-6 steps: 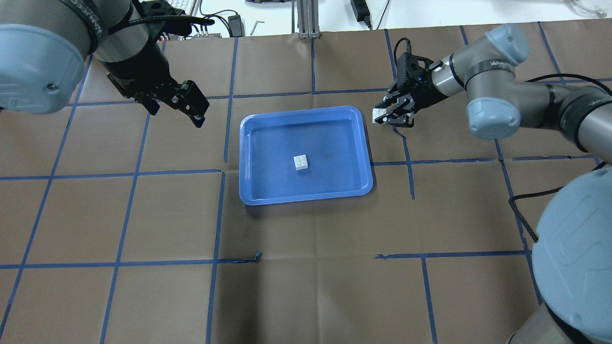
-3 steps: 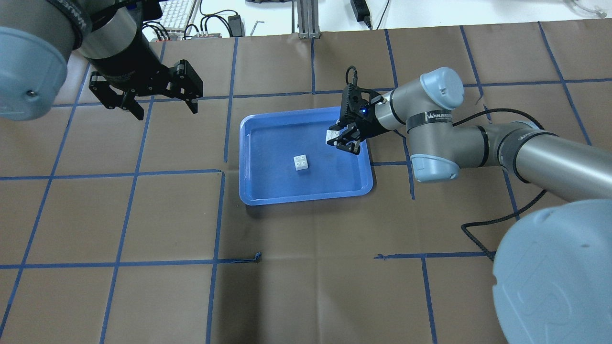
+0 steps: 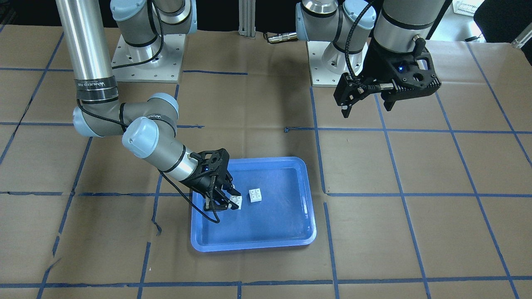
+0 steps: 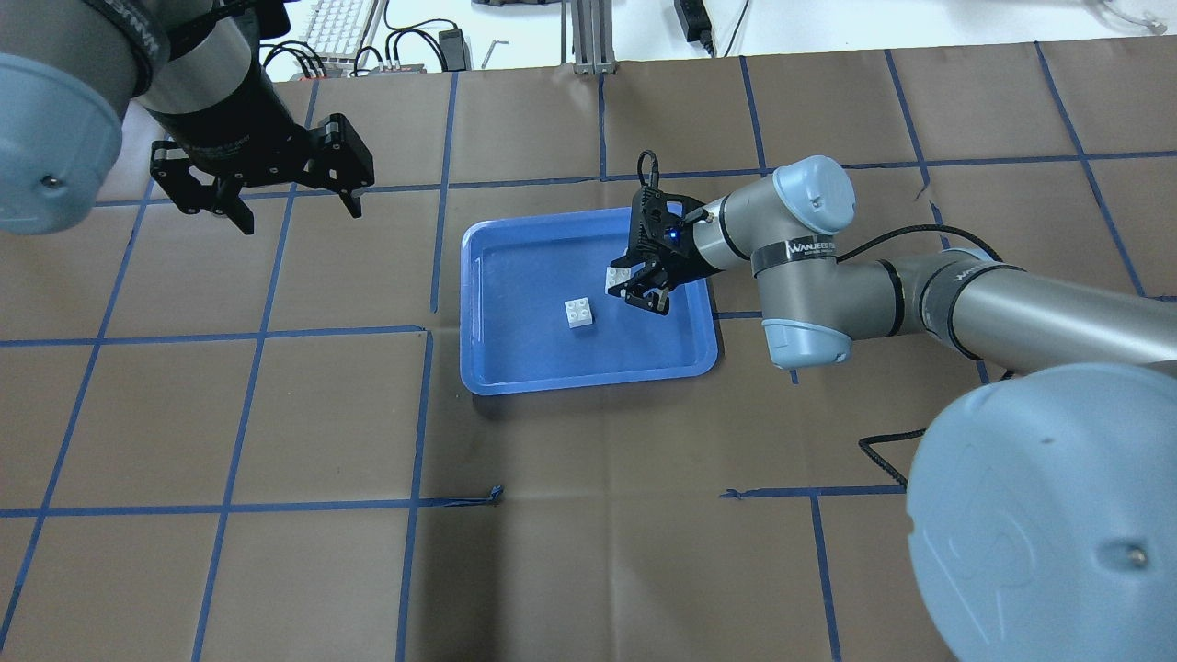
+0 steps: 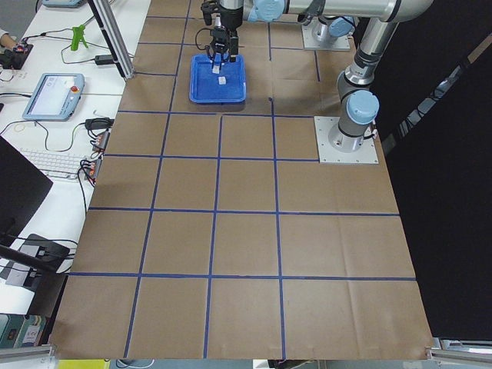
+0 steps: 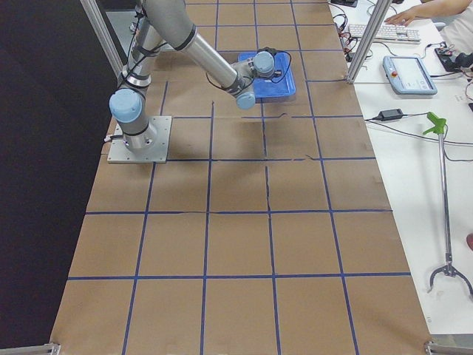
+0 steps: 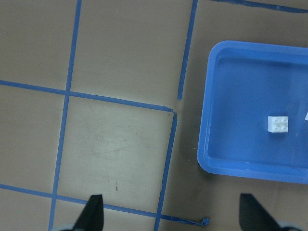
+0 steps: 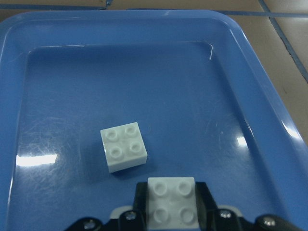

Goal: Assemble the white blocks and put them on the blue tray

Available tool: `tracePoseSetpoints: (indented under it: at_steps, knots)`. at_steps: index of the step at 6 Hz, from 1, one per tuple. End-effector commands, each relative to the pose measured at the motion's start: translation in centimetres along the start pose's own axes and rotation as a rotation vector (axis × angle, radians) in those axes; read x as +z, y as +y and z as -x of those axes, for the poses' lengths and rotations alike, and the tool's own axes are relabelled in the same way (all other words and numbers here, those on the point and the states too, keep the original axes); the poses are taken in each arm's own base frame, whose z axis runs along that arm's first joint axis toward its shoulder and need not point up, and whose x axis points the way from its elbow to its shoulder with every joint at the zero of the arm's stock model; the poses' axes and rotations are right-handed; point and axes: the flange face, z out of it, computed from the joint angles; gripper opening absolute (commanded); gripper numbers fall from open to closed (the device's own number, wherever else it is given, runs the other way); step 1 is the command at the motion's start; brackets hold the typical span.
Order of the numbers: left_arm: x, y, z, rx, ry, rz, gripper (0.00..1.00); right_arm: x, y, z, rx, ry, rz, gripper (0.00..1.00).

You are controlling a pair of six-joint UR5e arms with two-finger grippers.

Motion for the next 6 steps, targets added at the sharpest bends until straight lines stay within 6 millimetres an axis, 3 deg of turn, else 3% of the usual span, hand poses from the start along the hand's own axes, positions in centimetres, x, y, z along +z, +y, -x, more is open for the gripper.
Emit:
tracePoseSetpoints:
  at_steps: [1,2,4,6]
  knots:
    - [0.0,-0.1,-0.3,0.009,-0.015,0.054,0.99,1.1,-0.8,0.9,-0.016,-0.018,0.0,0.27]
    - [-1.0,0.5,0.2,0.003,-0.016,0.064,0.99,1.3,-0.9,1.1,-0.013,-0.022,0.0,0.27]
    - [-1.2,-0.1,0.1,0.001,-0.012,0.062,0.99,1.7,-0.3,2.1,0.002,-0.04,0.006,0.27]
    - [0.2,-0.4,0.1,0.011,-0.026,0.087,0.99,1.7,-0.3,2.1,0.002,-0.041,0.006,0.27]
